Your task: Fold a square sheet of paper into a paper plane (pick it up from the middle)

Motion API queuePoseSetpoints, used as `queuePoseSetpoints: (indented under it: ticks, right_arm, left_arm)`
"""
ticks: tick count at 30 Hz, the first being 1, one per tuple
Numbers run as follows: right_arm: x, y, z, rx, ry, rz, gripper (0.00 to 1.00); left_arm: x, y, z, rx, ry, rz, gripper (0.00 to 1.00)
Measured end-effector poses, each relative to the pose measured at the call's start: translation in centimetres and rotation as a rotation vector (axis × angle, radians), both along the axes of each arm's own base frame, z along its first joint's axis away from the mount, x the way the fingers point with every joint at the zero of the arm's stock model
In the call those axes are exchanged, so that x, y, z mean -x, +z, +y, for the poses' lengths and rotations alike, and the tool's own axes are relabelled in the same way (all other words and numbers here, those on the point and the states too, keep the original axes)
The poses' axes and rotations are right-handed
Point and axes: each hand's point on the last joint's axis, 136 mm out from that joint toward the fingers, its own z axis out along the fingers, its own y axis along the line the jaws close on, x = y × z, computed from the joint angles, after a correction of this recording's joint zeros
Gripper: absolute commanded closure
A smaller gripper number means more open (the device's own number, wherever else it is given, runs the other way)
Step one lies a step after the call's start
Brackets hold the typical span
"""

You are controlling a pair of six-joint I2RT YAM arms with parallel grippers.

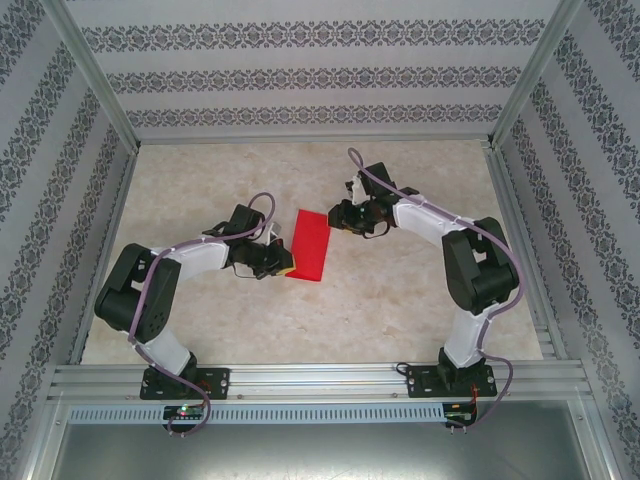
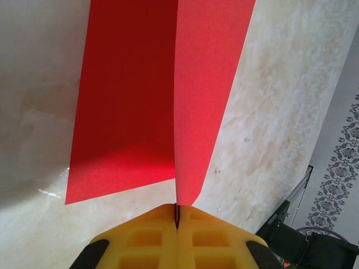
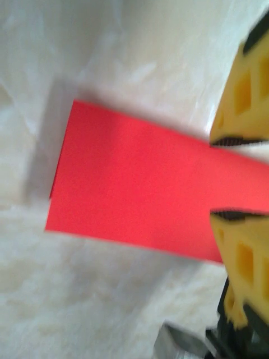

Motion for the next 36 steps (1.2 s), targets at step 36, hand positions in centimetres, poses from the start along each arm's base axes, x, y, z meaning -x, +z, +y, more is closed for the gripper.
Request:
queuePoseSetpoints:
  ticks: [36]
  right_arm:
    - [1.2,-6.8,3.2,0.027,0.109,0.120,0.95]
  left_arm:
    - [-2.0,-0.3,-2.4,0.005,-0.038,-0.006,0.95]
